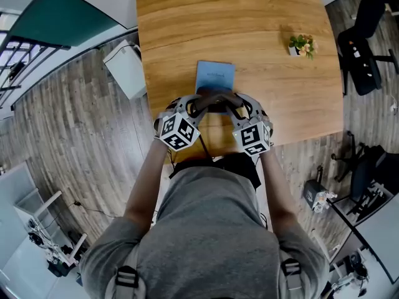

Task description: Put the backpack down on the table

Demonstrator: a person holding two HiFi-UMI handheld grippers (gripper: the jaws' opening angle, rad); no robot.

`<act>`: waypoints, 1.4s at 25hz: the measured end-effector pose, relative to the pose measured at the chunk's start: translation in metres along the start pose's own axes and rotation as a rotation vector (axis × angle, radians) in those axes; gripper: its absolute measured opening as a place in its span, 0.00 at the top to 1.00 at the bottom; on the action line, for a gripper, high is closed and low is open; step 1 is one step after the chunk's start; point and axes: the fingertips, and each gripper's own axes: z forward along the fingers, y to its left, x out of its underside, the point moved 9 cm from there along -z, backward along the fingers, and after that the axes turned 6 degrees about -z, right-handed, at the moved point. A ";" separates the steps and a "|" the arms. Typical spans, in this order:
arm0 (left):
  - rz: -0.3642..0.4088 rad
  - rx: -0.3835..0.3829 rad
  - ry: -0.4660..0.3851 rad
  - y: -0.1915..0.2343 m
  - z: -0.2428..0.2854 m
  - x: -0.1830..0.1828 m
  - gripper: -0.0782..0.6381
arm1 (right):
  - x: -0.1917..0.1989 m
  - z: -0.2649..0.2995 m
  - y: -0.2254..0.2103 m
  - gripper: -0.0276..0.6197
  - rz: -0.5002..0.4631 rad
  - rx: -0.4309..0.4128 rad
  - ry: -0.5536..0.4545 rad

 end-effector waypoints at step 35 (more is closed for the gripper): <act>-0.089 -0.176 -0.062 -0.003 -0.036 0.015 0.62 | 0.009 -0.055 0.001 0.62 0.199 0.116 -0.116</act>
